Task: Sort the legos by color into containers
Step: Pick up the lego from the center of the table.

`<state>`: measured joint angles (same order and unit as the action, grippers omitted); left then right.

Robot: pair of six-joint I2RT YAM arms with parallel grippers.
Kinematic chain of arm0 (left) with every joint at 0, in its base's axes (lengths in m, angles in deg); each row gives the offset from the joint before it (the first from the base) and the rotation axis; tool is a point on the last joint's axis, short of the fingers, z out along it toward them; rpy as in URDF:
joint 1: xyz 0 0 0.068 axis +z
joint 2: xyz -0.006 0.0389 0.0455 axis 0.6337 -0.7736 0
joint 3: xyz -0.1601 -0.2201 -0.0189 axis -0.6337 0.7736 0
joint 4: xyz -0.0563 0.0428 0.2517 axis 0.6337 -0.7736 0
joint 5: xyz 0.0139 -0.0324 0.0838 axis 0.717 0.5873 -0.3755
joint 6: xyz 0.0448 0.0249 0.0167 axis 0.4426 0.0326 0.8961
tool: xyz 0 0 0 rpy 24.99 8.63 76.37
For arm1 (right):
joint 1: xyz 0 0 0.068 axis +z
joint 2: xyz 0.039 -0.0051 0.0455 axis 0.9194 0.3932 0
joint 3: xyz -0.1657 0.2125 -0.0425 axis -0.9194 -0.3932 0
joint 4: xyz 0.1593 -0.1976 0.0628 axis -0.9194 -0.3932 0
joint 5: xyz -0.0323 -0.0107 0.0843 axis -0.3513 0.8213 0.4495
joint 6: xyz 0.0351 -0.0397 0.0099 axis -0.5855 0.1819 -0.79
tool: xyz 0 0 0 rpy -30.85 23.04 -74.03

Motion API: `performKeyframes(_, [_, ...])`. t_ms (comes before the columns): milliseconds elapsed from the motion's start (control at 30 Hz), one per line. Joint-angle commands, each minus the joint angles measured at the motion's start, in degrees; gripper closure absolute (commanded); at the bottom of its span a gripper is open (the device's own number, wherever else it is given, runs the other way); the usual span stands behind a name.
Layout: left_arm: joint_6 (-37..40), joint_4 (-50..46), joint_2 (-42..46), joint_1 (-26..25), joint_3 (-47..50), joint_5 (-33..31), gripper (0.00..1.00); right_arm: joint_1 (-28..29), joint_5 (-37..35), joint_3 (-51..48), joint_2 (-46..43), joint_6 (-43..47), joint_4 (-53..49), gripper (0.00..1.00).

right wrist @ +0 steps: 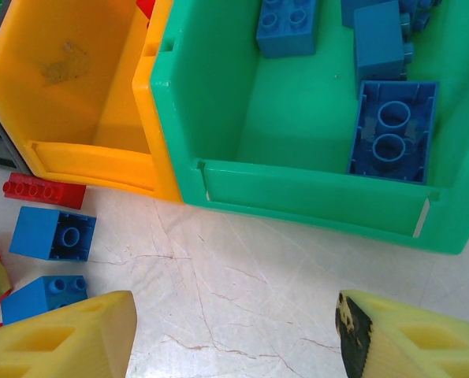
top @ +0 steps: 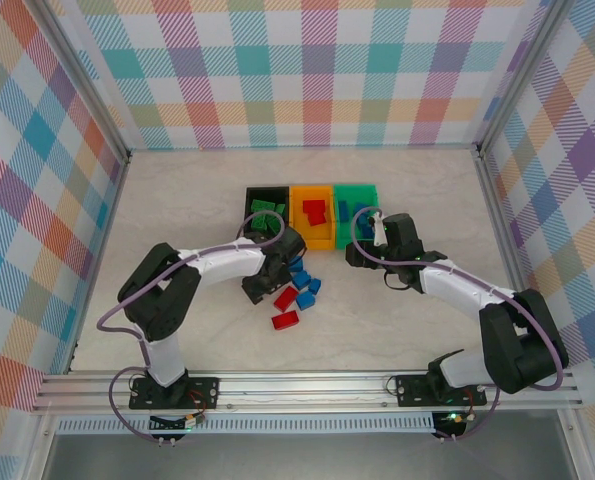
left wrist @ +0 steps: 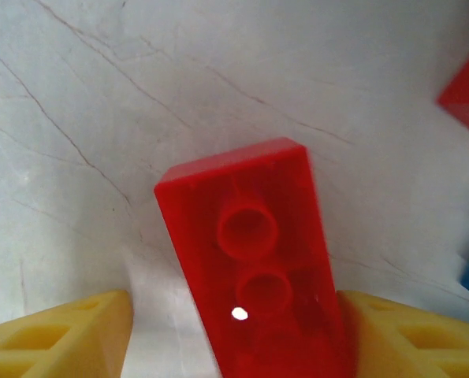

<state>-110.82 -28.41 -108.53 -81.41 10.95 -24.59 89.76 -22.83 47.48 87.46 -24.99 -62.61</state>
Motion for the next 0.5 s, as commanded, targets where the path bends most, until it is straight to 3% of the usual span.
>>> performKeyframes(0, [-1.24,0.67,-0.77,0.95,1.18,2.98,0.44,0.29,-0.07,-0.59,-1.28,-0.47,0.65,0.32])
performKeyframes(100, [-0.15,0.05,0.04,1.0,0.39,1.65,0.56,0.29,-0.42,-0.56,-1.01,-0.39,0.47,0.32])
performKeyframes(233, [1.53,-2.65,2.76,0.91,-1.38,-2.63,0.81,0.29,-0.25,-0.33,-0.75,-0.32,0.61,0.32])
performKeyframes(367, [6.5,-2.57,7.67,0.43,-3.7,-7.83,0.84,0.29,-0.48,-0.24,-0.48,-0.32,0.49,0.32])
performKeyframes(467, [14.64,-0.13,9.27,0.11,-7.53,-8.93,0.84,0.29,-0.33,-0.52,-0.72,-0.45,0.89,0.32])
